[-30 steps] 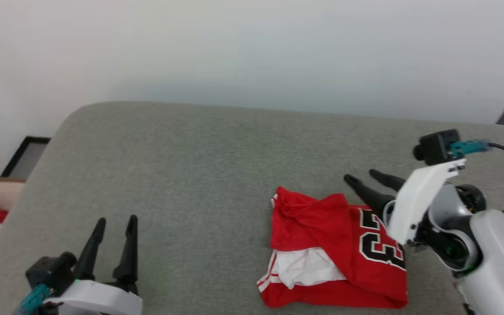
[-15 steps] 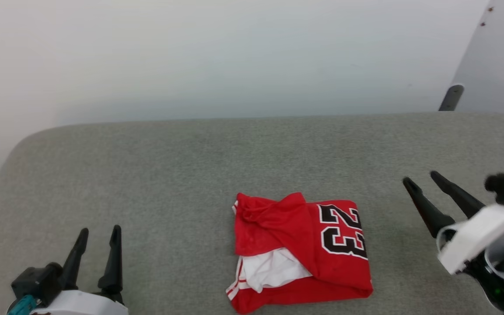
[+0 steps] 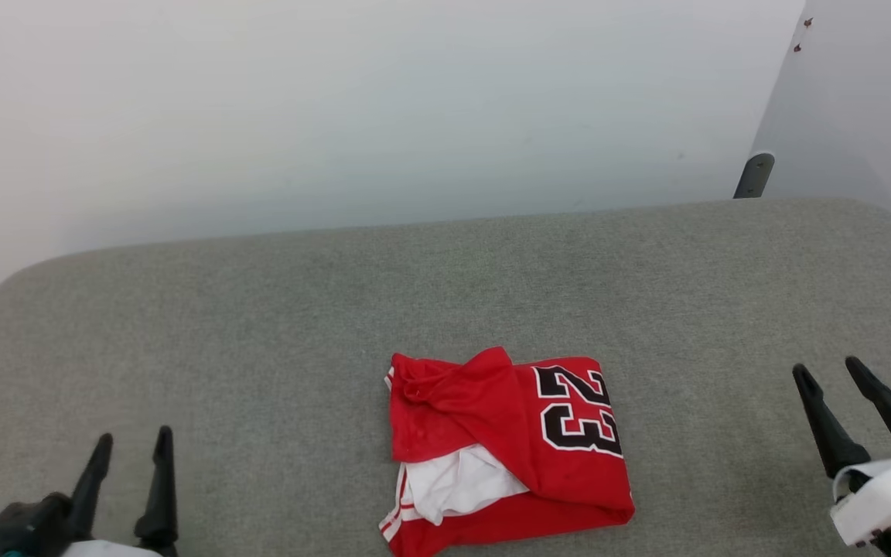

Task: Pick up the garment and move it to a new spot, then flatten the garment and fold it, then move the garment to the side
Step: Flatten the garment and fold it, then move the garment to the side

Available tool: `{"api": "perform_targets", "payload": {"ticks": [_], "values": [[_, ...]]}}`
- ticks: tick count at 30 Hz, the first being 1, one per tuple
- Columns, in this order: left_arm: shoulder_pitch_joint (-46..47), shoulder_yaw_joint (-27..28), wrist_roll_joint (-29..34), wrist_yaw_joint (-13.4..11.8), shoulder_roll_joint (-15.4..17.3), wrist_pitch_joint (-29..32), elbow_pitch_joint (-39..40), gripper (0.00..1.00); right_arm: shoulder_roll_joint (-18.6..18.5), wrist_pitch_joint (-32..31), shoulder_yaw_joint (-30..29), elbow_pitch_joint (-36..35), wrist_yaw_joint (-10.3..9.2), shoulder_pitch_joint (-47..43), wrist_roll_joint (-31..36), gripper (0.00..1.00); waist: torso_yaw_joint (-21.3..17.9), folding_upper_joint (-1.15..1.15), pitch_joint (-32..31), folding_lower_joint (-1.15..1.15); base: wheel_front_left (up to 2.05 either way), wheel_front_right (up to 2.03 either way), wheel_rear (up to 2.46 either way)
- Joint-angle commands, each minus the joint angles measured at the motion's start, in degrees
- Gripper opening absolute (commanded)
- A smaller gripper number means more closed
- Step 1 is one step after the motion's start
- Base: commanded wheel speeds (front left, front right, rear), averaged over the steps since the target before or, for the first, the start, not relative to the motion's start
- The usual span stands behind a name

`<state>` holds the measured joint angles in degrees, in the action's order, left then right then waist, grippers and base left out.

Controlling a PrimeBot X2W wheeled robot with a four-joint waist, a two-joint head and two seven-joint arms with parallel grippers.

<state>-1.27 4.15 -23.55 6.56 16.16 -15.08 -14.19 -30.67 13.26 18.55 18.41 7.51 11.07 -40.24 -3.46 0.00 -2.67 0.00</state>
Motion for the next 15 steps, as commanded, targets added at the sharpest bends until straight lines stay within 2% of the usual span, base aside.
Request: {"api": "perform_targets", "payload": {"ticks": [1, 15], "values": [[-0.7, 0.5, 0.6, 0.2, 0.2, 0.0, 0.2, 1.00, 0.1, 0.6, -0.8, 0.4, -0.04, -1.1, 0.1, 1.00, 0.1, 0.00, -0.1, 0.00, 0.00, 0.00, 0.00], [-2.4, 3.2, 1.8, 0.6, -0.5, 0.0, 1.9, 1.00, 1.5, 1.9, -5.1, 1.3, -0.04, -6.2, 2.2, 1.00, 1.7, 0.00, -0.5, 0.00, 0.00, 0.00, 0.00]]}}
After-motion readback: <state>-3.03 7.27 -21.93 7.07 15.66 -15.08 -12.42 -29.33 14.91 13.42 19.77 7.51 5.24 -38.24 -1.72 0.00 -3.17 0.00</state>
